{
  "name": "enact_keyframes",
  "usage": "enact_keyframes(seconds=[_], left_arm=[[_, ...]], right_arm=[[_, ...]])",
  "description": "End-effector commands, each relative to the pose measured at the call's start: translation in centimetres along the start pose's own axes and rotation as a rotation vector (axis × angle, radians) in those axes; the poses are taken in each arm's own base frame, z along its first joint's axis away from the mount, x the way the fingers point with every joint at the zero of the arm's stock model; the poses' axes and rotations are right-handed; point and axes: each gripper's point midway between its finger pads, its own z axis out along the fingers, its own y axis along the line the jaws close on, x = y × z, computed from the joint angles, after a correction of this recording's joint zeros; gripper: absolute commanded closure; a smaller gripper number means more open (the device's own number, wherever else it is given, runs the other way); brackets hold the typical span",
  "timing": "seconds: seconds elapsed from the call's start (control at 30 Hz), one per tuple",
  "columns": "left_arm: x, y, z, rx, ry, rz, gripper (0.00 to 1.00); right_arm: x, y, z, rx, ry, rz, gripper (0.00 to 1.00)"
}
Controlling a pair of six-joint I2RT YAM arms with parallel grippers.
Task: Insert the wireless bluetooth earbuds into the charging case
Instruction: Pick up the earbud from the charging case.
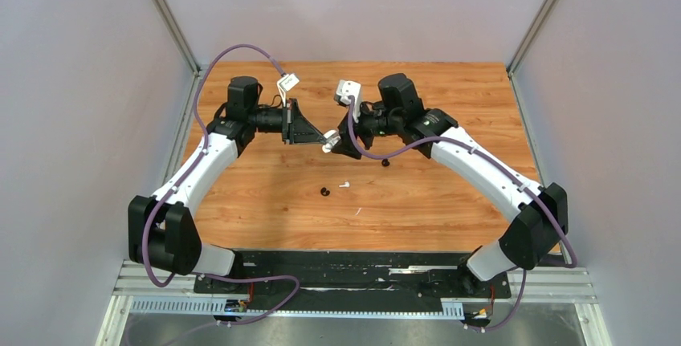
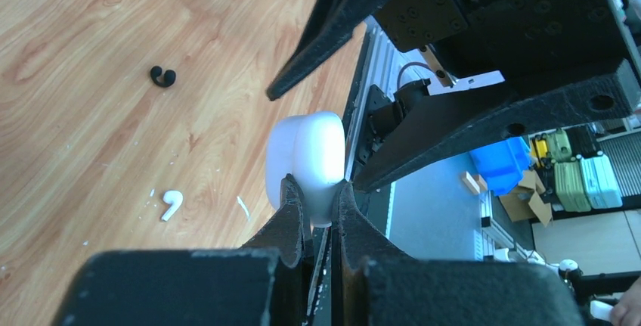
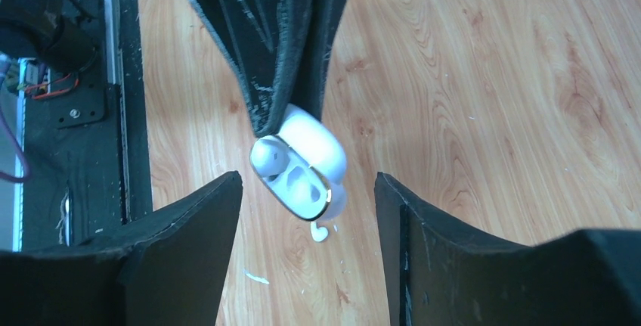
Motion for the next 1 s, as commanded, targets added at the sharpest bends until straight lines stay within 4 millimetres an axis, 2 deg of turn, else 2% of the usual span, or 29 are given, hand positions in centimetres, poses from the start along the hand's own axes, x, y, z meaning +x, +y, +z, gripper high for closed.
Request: enact_keyframes(seconds=[0.0, 0.1, 0.23, 0.3, 0.43, 0.63, 0.97], left_arm=[[-0.5, -0.9, -0.3, -0.007, -0.017, 0.050, 1.00], [-0.6, -0.5, -0.3, -0.028, -0.022, 0.038, 1.00], [-0.8, 0.0, -0.2, -0.051, -0.028, 0.019, 1.00], [-0.8, 0.2, -0.1, -0.058, -0.030, 0.006, 1.00], [-1.0, 0.3, 0.0, -0.061, -0.035, -0.016, 1.00], [-1.1, -0.3, -0.1, -0.038, -0.034, -0.003, 1.00], [-0.7, -0.9, -0.3, -0.020, -0.029, 0.012, 1.00]], right_arm=[[-3.8, 1.5, -2.7, -0.037, -0.079, -0.133, 0.36], [-4.6, 1.6, -3.6, -0.023, -0.090, -0.183, 0.39], [-5.8, 2.5, -4.2, -0.049, -0.126, -0.310, 0.53], [-6.0, 3.0, -4.0, -0.070, -0.133, -0.352, 0.59], [-4.9, 4.2, -2.5, -0.119, -0.111, -0.403, 0.67], [-3.6, 4.0, -0.1, -0.105, -0.053, -0.388, 0.65], [-3.3, 2.3, 0.7, 0.010, -0.022, -0.417, 0.62]])
